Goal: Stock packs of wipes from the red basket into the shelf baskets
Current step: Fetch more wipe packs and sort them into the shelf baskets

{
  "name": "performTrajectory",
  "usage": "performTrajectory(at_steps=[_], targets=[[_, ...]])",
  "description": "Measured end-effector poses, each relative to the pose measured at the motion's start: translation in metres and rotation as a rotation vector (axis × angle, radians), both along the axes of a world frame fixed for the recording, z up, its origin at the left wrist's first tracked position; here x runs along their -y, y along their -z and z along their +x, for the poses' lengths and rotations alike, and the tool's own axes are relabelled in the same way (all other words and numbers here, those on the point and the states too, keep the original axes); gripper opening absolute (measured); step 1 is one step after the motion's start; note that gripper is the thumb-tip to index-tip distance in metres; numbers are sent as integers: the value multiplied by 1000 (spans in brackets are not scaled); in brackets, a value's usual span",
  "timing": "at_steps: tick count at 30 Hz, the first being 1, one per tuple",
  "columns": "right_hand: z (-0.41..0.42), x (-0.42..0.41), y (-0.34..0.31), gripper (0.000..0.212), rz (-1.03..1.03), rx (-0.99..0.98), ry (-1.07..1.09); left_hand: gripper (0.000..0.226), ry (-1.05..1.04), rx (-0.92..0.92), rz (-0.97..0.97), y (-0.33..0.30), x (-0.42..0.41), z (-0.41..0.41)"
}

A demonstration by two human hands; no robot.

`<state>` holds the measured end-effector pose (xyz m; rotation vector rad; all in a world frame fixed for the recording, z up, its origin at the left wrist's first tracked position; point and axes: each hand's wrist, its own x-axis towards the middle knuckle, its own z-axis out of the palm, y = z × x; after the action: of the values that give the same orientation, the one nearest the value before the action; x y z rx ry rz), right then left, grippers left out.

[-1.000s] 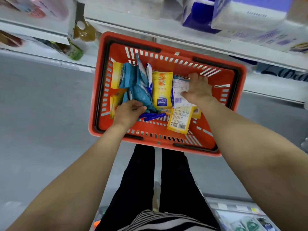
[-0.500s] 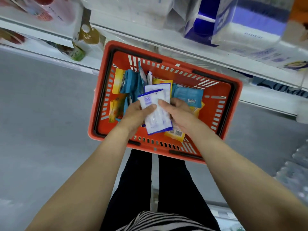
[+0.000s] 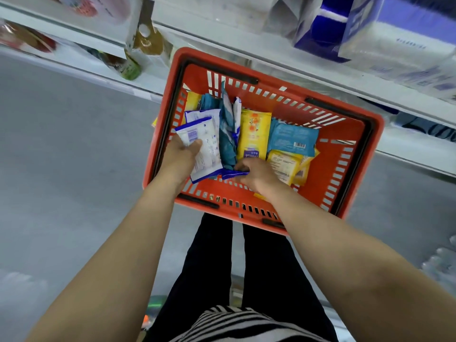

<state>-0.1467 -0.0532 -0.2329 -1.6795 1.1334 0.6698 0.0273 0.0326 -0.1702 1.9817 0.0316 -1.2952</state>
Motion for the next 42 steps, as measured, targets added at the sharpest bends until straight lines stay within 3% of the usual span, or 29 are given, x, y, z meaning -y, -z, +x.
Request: performTrajectory(at_steps=[3,7,12,13,15,17,20,23,26,30,33,35,38,42], targets=[[-3,6,-9,25,-37,49,71,34,13,-3,-14,-2,-2,3],[-25,29,-49,13,93,213,432,32,-6,26,-50,-9,-5,8],[-51,52,-109,13,191,459,958,17,-48,27,-152,-36,-3,2],[-51,54,-120,23,216,500,999,19,-32,11,-173,-42,0,-3],[-48,55,-140,50,267,553,1013,26,28,-28,-202,-54,5,-15],[-43,54,-155,56,303,602,1026,27,77,-72,-197,-68,10,-29],[-37,52,-173,44,278,631,1075,20,75,-138,-239,-89,17,-44],[-39,49,-188,33,90,583,1051,14,44,-229,-330,-121,25,-54],[-48,47,-209,25,-39,592,1102,37,159,-248,-430,-152,31,-74],[-78,51,-245,29,-75,591,1206,40,228,-182,-495,-178,46,-110],[-122,58,-270,40,194,711,1288,41,226,-116,-526,-192,66,-146],[-163,61,-289,33,277,772,1200,43,198,-94,-575,-199,82,-179],[-238,71,-310,25,106,783,1152,43,154,-57,-628,-213,103,-243],[-347,99,-338,15,-51,938,1372,43,181,-19,-711,-235,133,-339]])
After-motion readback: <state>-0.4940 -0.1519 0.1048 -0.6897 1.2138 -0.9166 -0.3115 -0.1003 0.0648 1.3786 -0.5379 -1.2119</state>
